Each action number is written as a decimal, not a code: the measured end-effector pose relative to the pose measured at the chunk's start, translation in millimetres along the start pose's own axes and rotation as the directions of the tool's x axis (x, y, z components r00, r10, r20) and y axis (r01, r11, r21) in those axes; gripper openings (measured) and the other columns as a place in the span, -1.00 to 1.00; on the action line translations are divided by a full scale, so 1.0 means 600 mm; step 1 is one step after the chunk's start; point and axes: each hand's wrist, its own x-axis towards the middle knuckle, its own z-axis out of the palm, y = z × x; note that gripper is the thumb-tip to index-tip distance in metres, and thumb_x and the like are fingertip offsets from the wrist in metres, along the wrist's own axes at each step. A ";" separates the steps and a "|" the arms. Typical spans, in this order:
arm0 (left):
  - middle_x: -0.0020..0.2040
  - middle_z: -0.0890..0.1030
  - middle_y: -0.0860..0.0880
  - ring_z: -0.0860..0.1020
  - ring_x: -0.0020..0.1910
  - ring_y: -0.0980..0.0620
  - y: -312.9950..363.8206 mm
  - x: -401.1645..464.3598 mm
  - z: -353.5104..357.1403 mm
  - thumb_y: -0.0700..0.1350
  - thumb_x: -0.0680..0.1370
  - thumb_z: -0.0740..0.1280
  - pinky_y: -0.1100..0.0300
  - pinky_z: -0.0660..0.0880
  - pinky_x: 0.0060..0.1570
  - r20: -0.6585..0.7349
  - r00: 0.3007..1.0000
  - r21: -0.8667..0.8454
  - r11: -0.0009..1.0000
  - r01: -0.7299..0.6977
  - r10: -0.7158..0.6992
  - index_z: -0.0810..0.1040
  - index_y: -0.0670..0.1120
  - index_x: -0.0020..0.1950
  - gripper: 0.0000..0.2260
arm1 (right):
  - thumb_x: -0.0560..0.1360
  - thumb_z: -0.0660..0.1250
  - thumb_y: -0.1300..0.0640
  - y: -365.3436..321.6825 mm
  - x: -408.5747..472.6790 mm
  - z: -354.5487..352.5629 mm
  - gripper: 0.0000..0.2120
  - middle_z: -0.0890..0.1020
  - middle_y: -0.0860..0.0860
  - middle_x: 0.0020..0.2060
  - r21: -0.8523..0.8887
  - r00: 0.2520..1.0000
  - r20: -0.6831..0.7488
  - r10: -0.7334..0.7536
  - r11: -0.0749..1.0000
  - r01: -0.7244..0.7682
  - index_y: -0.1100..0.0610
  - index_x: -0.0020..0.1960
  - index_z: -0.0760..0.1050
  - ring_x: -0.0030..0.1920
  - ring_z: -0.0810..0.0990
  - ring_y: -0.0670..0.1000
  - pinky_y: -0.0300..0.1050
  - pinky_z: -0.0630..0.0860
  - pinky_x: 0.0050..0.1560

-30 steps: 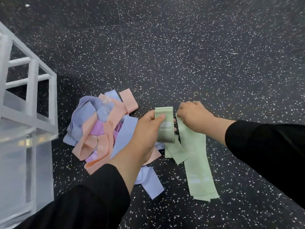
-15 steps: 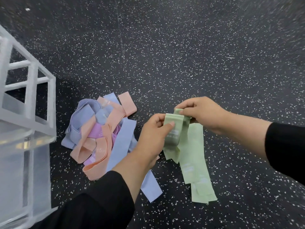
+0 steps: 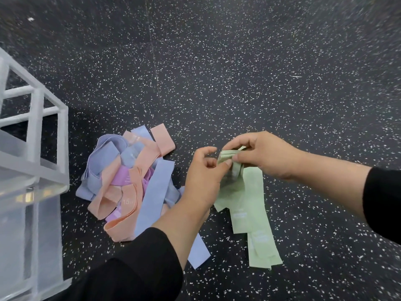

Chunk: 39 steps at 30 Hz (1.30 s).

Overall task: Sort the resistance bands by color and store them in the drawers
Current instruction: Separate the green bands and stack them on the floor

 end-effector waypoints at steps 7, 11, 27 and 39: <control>0.16 0.55 0.16 0.52 0.09 0.15 0.027 0.003 0.004 0.07 0.69 0.20 0.39 0.36 -0.12 0.167 0.974 0.362 0.909 -0.207 0.155 0.32 0.11 0.47 -0.66 | 0.56 0.41 0.27 -0.017 -0.003 -0.009 -0.81 0.75 -0.03 -0.08 -0.097 0.986 -0.100 -0.136 0.987 0.126 0.08 0.12 0.68 -0.13 0.68 -0.12 -0.30 0.58 -0.06; 0.06 0.63 0.13 0.60 0.05 0.08 0.052 0.013 -0.001 0.08 0.66 0.27 0.22 0.54 -0.07 0.137 0.970 0.299 0.925 -0.233 0.200 0.49 0.14 0.26 -0.81 | 0.58 0.39 0.31 -0.043 -0.002 -0.026 -0.82 0.71 -0.04 -0.17 -0.075 0.981 -0.085 -0.172 0.983 0.165 0.17 0.14 0.67 -0.32 0.61 -0.26 -0.43 0.49 -0.29; 0.09 0.72 0.03 0.66 0.13 -0.07 0.029 0.030 -0.016 0.03 0.63 0.30 0.06 0.54 -0.02 0.039 0.999 -0.008 1.000 0.021 -0.020 0.62 0.10 0.13 -0.86 | 0.68 0.20 0.08 0.116 0.114 -0.065 -0.56 0.43 0.08 0.48 -0.809 0.987 -0.042 0.154 0.575 -0.124 0.06 0.55 0.32 0.42 0.44 0.17 0.05 0.42 0.37; 0.07 0.73 0.00 0.71 0.05 -0.01 0.013 0.024 -0.012 -0.06 0.63 0.31 -0.15 0.59 0.22 0.110 0.993 -0.049 0.998 0.038 -0.032 0.63 0.07 0.15 -0.85 | 0.65 0.21 0.13 0.143 0.133 -0.005 -0.81 0.48 0.10 0.13 -0.898 0.994 -0.110 0.015 0.428 -0.106 0.15 0.20 0.51 0.17 0.50 0.20 0.10 0.41 0.12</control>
